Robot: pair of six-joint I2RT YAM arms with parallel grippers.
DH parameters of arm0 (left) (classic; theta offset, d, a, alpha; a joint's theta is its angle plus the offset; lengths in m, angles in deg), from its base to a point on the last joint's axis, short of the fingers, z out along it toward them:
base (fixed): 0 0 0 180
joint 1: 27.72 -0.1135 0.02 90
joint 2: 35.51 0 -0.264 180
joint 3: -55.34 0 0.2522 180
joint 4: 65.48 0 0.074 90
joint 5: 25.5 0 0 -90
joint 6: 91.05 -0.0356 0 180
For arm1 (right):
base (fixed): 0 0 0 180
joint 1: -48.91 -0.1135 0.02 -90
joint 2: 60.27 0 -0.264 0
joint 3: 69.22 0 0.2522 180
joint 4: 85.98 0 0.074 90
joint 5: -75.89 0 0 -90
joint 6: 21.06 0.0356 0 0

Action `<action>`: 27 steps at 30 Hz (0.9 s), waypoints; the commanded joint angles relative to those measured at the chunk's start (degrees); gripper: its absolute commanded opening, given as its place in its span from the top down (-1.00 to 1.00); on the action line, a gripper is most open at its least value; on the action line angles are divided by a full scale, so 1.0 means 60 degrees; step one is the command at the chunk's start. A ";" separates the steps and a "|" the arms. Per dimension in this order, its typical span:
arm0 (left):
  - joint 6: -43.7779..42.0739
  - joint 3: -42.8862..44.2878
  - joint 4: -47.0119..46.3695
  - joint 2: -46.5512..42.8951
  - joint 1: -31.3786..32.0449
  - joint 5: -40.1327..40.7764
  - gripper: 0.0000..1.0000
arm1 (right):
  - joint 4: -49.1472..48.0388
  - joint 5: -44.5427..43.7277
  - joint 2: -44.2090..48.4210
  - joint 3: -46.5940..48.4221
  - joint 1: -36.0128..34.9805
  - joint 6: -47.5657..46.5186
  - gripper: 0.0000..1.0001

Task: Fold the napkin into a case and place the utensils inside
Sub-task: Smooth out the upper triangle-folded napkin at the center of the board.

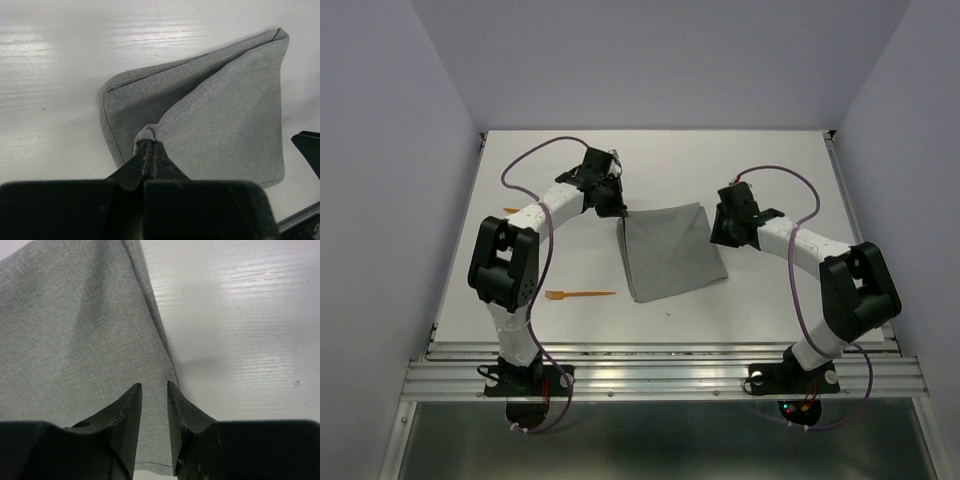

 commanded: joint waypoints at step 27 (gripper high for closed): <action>-0.0133 0.1005 -0.0089 0.1220 -0.0391 -0.0579 1.00 | -0.0121 -0.0006 -0.4400 0.4933 0.0237 -0.1249 0.24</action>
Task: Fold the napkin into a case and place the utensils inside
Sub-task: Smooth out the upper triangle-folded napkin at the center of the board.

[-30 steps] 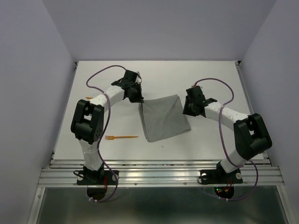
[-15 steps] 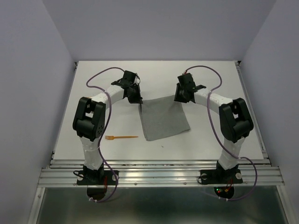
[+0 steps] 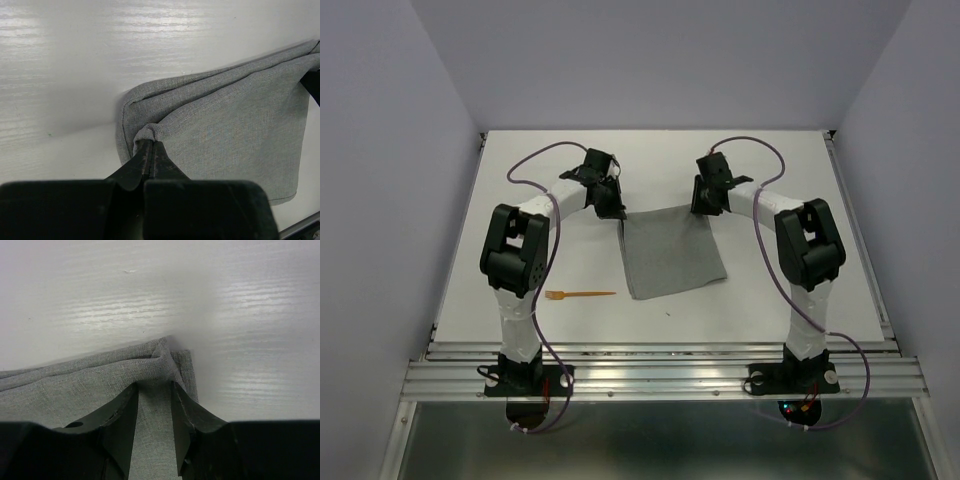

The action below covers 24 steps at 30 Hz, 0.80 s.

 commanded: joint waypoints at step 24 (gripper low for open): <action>-0.0400 0.0444 0.0003 0.0142 -0.0016 -0.0274 1.00 | -0.0476 -0.1134 -0.0134 0.0733 0.0121 -0.0408 0.23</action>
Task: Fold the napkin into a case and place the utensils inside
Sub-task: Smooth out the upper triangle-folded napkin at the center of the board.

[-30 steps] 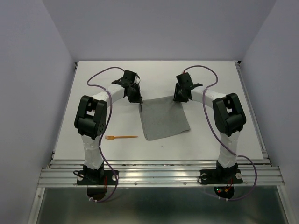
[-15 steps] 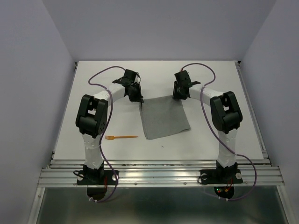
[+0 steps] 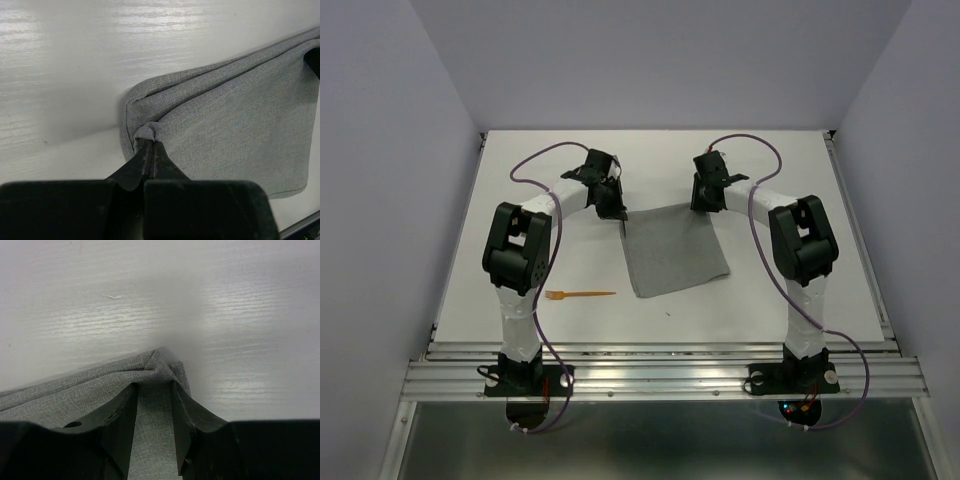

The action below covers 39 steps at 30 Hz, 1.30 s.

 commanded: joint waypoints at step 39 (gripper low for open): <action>-0.0112 0.2679 0.0807 0.0781 0.0511 -0.0513 1.00 | -0.0411 -0.1005 0.2203 -0.1214 0.0575 0.0209 0.99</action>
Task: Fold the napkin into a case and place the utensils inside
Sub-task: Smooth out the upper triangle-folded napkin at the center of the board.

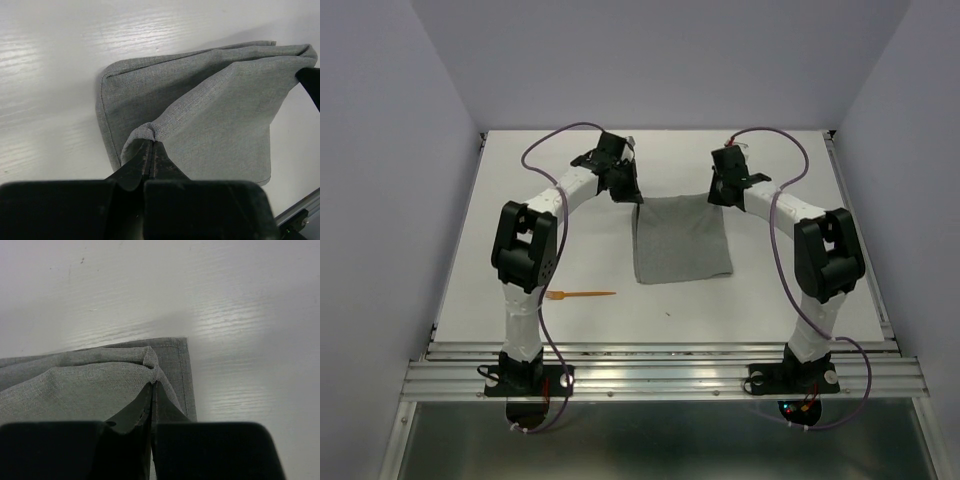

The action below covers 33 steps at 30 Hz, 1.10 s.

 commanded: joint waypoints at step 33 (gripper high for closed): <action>-0.0386 0.5327 0.1297 0.2836 0.0876 -0.0153 0.89 | -0.0623 -0.1214 0.1684 -0.2069 0.1232 0.0545 0.99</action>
